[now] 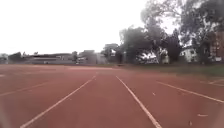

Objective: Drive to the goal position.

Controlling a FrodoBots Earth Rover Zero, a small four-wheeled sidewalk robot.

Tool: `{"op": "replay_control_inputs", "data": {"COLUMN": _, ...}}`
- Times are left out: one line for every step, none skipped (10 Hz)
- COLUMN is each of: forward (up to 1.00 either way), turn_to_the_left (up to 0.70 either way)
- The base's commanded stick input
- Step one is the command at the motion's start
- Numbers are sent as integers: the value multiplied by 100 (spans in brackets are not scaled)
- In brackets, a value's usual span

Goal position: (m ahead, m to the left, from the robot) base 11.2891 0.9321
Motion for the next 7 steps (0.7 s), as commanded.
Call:
{"op": "replay_control_inputs", "data": {"forward": 45, "turn_to_the_left": 0}}
{"op": "replay_control_inputs", "data": {"forward": 45, "turn_to_the_left": 0}}
{"op": "replay_control_inputs", "data": {"forward": 45, "turn_to_the_left": 0}}
{"op": "replay_control_inputs", "data": {"forward": 45, "turn_to_the_left": 0}}
{"op": "replay_control_inputs", "data": {"forward": 45, "turn_to_the_left": 0}}
{"op": "replay_control_inputs", "data": {"forward": 45, "turn_to_the_left": 0}}
{"op": "replay_control_inputs", "data": {"forward": 45, "turn_to_the_left": 0}}
